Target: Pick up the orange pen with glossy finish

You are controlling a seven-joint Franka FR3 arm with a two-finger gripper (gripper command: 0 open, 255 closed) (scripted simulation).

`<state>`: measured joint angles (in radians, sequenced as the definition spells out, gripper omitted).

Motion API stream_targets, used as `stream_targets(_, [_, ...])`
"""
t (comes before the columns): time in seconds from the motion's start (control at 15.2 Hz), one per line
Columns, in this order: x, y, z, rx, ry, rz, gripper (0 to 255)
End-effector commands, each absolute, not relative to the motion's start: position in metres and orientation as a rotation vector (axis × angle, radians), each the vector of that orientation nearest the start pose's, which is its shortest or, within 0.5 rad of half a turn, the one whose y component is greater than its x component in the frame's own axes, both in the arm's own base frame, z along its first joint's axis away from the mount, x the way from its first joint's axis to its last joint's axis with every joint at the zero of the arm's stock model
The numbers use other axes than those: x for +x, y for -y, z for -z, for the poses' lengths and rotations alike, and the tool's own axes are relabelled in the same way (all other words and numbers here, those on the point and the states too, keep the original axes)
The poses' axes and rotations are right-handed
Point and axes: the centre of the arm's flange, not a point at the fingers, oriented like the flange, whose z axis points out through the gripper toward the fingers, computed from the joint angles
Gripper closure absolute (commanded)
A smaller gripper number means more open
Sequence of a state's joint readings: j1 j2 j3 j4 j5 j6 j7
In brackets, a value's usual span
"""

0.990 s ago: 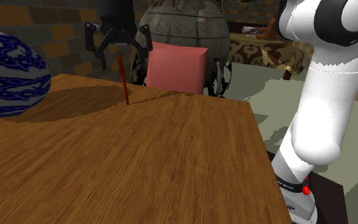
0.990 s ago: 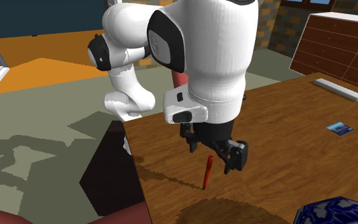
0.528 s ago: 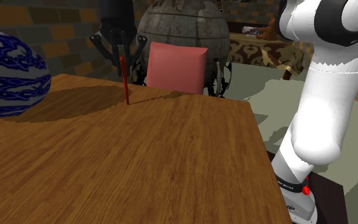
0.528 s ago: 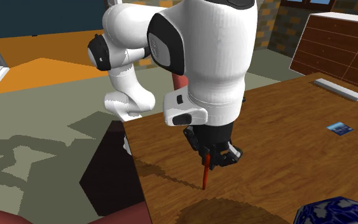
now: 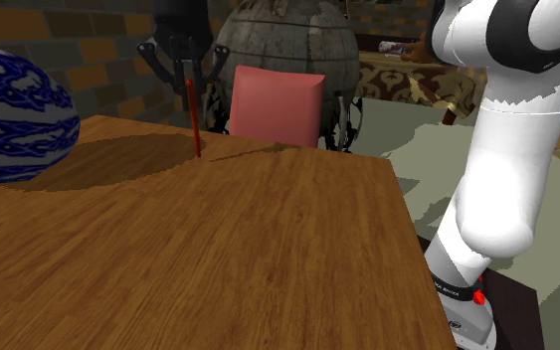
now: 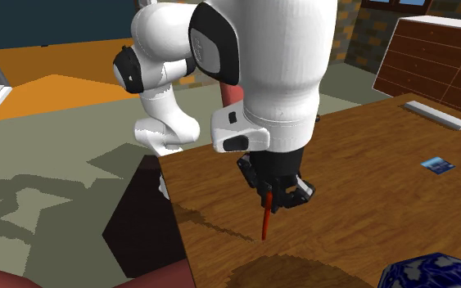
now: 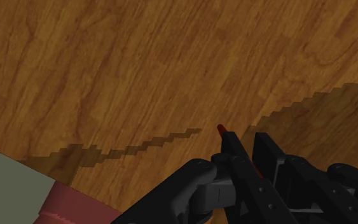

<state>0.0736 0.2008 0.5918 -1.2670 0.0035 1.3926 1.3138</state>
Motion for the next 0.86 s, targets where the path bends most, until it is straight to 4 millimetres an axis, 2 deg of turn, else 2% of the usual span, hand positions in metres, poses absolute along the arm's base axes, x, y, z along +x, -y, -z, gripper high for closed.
stream_targets(0.0, [0.487, -0.329, -0.664, -2.942, -1.0, -0.185, 255])
stream_targets(0.66, [0.487, -0.329, -0.716, -2.942, -1.0, -0.185, 255])
stream_targets(0.79, [0.487, -0.329, -0.717, -2.942, -1.0, -0.185, 255])
